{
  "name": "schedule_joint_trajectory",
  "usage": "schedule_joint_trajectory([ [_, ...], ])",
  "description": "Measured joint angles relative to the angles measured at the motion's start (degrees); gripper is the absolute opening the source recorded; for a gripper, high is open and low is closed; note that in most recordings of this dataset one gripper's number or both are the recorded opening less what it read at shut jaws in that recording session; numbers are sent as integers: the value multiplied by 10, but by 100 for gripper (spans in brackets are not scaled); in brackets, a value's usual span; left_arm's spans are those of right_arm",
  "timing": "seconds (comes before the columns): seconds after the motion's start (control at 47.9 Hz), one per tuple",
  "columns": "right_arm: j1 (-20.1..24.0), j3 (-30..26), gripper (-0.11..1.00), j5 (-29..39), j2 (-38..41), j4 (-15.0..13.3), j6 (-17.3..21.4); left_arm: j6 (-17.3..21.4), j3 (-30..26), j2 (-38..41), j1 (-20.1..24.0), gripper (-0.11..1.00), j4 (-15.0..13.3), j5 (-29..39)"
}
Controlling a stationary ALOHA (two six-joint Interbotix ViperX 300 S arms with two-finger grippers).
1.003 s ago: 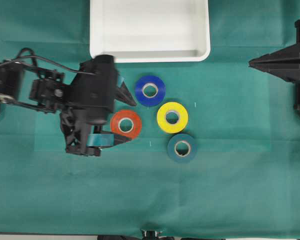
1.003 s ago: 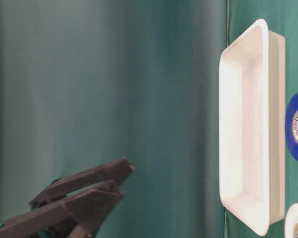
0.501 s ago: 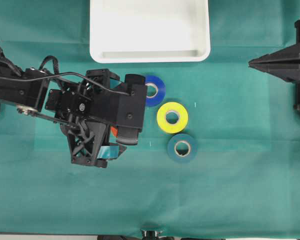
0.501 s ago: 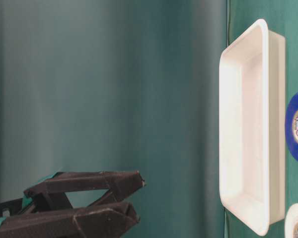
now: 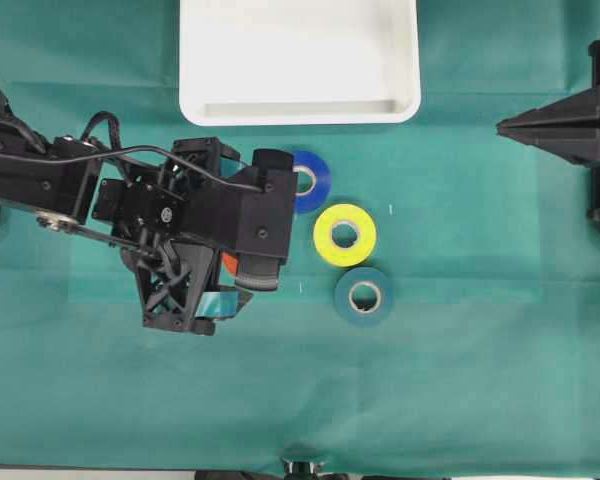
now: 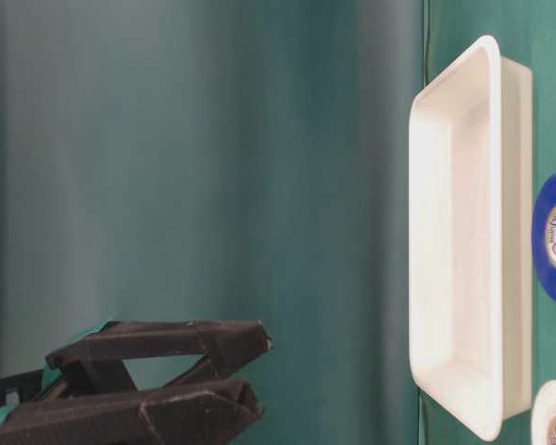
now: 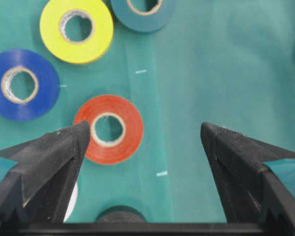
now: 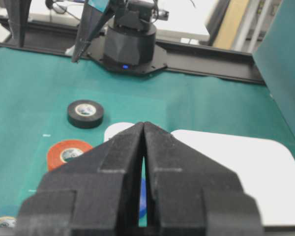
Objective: Pick up the tape from a random location and place it into the white case.
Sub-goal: 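Lower the left gripper and align its fingers inside the red roll's hole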
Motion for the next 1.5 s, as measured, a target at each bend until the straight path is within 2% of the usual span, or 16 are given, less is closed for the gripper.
schedule_joint_trajectory([
  [0.292, 0, 0, 0, 0, 0, 0, -1, 0, 4, 1, 0, 95, 1, -6],
  [0.647, 0, -1, 0, 0, 1, 0, 0, -1, 83, 6, 0, 95, 2, -95],
  [0.856, 0, -1, 0, 0, 1, 0, 0, -11, 121, 40, 0, 95, 2, -134],
  [1.086, 1, -1, 0, 1, 3, 0, 0, -39, 144, 61, -3, 95, 1, -171],
  [1.274, 1, -1, 0, 0, 4, 0, 0, -40, 166, 65, -4, 95, 2, -207],
  [1.504, 1, -1, 0, 1, 6, 0, 0, -40, 172, 83, -4, 95, 1, -219],
])
